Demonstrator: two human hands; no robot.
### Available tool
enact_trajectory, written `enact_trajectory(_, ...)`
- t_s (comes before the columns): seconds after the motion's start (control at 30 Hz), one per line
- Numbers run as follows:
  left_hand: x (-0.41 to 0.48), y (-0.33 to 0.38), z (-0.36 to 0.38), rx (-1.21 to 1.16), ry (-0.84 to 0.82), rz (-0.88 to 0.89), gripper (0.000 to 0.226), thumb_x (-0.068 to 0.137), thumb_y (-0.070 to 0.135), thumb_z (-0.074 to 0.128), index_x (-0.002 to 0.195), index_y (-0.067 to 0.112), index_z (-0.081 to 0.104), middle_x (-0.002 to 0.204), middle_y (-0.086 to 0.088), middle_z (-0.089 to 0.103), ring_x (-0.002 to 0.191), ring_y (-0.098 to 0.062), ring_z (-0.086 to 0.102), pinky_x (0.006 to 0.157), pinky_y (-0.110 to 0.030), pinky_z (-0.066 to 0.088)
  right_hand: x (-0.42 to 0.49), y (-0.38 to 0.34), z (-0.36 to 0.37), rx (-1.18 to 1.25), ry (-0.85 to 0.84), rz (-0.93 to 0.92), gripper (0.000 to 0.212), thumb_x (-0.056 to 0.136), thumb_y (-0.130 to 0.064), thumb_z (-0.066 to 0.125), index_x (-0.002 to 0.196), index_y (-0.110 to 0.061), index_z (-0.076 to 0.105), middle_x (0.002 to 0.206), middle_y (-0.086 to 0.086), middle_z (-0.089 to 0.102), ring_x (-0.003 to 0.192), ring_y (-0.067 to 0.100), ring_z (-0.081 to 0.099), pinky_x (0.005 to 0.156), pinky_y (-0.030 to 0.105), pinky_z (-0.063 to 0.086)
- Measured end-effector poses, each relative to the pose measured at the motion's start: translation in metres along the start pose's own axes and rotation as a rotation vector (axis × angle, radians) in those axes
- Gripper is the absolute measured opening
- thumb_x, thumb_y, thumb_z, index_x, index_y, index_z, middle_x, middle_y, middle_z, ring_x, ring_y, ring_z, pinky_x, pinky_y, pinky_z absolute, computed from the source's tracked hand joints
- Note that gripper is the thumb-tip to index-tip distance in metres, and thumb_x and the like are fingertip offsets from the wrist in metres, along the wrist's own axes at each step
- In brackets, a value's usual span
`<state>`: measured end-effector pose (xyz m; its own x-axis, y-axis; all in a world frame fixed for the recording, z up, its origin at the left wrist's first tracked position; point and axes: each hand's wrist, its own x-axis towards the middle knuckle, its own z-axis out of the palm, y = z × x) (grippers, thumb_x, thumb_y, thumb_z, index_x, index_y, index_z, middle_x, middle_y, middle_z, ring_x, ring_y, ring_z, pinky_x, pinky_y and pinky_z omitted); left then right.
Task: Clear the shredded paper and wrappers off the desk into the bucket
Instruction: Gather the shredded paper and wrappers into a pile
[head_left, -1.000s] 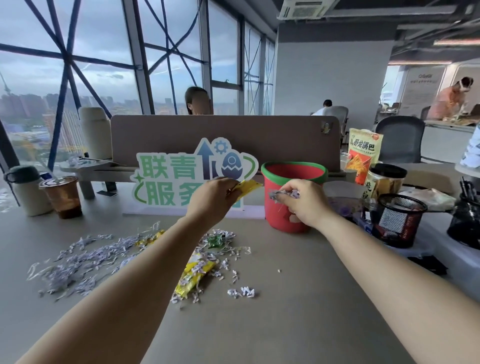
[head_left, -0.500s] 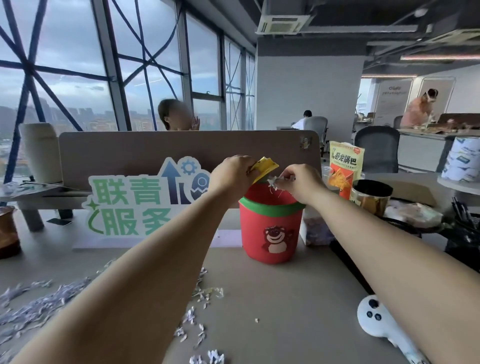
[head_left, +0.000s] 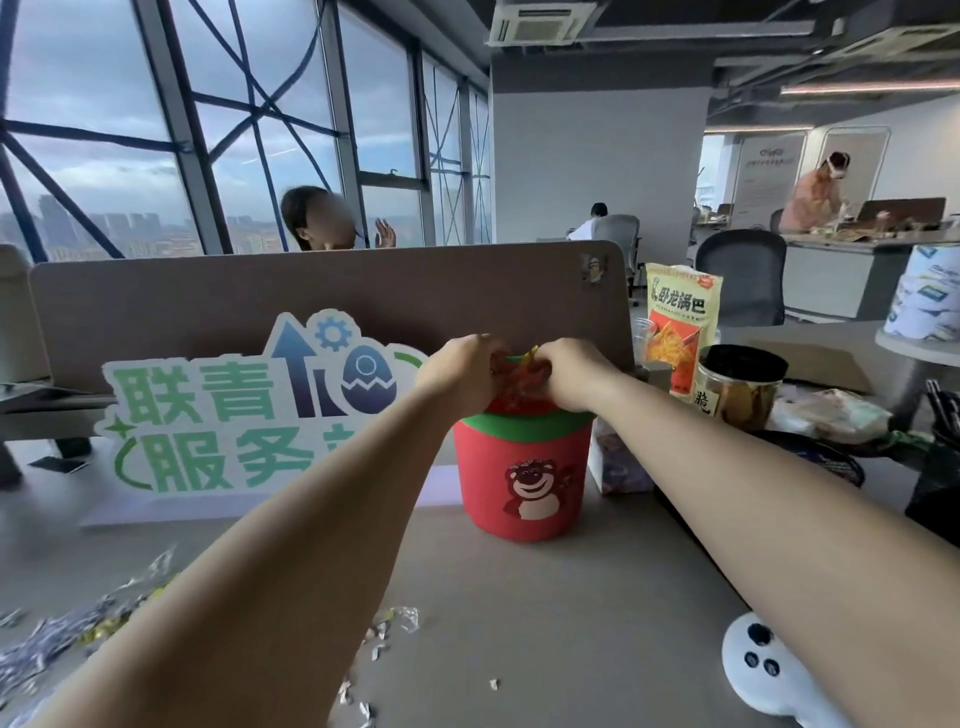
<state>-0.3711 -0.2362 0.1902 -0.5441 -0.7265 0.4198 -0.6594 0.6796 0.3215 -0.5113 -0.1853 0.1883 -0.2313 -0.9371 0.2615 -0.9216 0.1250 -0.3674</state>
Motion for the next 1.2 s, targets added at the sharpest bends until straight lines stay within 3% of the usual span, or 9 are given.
enact_trajectory(0.2, -0.003, -0.006, -0.004, 0.041, -0.003, -0.023, 0.032, 0.084, 0.024, 0.056, 0.116, 0.026, 0.060, 0.115, -0.004, 0.066, 0.104, -0.027, 0.061, 0.086, -0.041, 0.053, -0.003, 0.001, -0.004, 0.028, -0.020, 0.020, 0.045, 0.075, -0.044, 0.072, 0.112, -0.020, 0.062, 0.113, 0.006, 0.064, 0.101, 0.025, 0.060, 0.076, 0.028, 0.043)
enact_trajectory(0.57, -0.037, -0.002, -0.034, 0.084, -0.002, 0.016, 0.031, 0.083, 0.029, 0.058, 0.114, 0.030, 0.061, 0.112, -0.003, 0.063, 0.097, -0.026, 0.059, 0.078, -0.041, 0.055, -0.040, -0.019, -0.027, 0.111, -0.021, -0.104, 0.042, 0.081, -0.035, 0.067, 0.117, -0.018, 0.059, 0.119, 0.006, 0.061, 0.109, 0.023, 0.056, 0.092, 0.032, 0.044)
enact_trajectory(0.7, -0.079, -0.007, -0.052, 0.027, 0.057, -0.028, 0.037, 0.084, 0.032, 0.061, 0.121, 0.027, 0.057, 0.125, -0.002, 0.058, 0.110, -0.023, 0.056, 0.089, -0.039, 0.050, -0.069, -0.036, -0.032, 0.181, 0.063, -0.148, 0.036, 0.082, -0.030, 0.067, 0.114, -0.016, 0.060, 0.114, 0.005, 0.063, 0.103, 0.019, 0.057, 0.085, 0.026, 0.040)
enact_trajectory(0.8, -0.127, -0.022, -0.060, 0.017, 0.056, -0.065, 0.038, 0.085, 0.032, 0.062, 0.122, 0.026, 0.056, 0.128, -0.003, 0.058, 0.114, -0.023, 0.056, 0.091, -0.037, 0.049, -0.100, -0.051, -0.018, 0.302, 0.083, -0.164, 0.029, 0.082, -0.025, 0.067, 0.110, -0.016, 0.062, 0.109, 0.004, 0.065, 0.100, 0.018, 0.060, 0.088, 0.026, 0.044)
enact_trajectory(0.97, -0.221, -0.071, -0.062, 0.071, -0.007, -0.197, 0.041, 0.085, 0.034, 0.062, 0.124, 0.026, 0.054, 0.135, -0.003, 0.053, 0.120, -0.025, 0.052, 0.098, -0.037, 0.045, -0.152, -0.076, 0.048, 0.262, -0.053, -0.176, 0.032, 0.082, -0.023, 0.066, 0.111, -0.010, 0.061, 0.111, 0.008, 0.066, 0.103, 0.023, 0.061, 0.094, 0.036, 0.048)
enact_trajectory(1.1, -0.297, -0.109, -0.057, 0.136, -0.051, -0.313, 0.051, 0.083, 0.047, 0.060, 0.129, 0.028, 0.050, 0.141, -0.001, 0.048, 0.123, -0.025, 0.050, 0.100, -0.037, 0.044, -0.193, -0.095, 0.108, 0.243, -0.245, -0.227, 0.048, 0.083, -0.034, 0.065, 0.124, -0.012, 0.053, 0.130, 0.008, 0.057, 0.120, 0.023, 0.052, 0.101, 0.032, 0.040)
enact_trajectory(1.2, -0.342, -0.127, -0.055, 0.182, -0.140, -0.386, 0.080, 0.072, 0.070, 0.056, 0.140, 0.035, 0.033, 0.154, -0.001, 0.026, 0.140, -0.027, 0.027, 0.113, -0.045, 0.029, -0.218, -0.107, 0.138, 0.201, -0.325, -0.265, 0.081, 0.072, -0.061, 0.062, 0.138, -0.021, 0.037, 0.145, 0.005, 0.041, 0.134, 0.024, 0.037, 0.110, 0.034, 0.030)
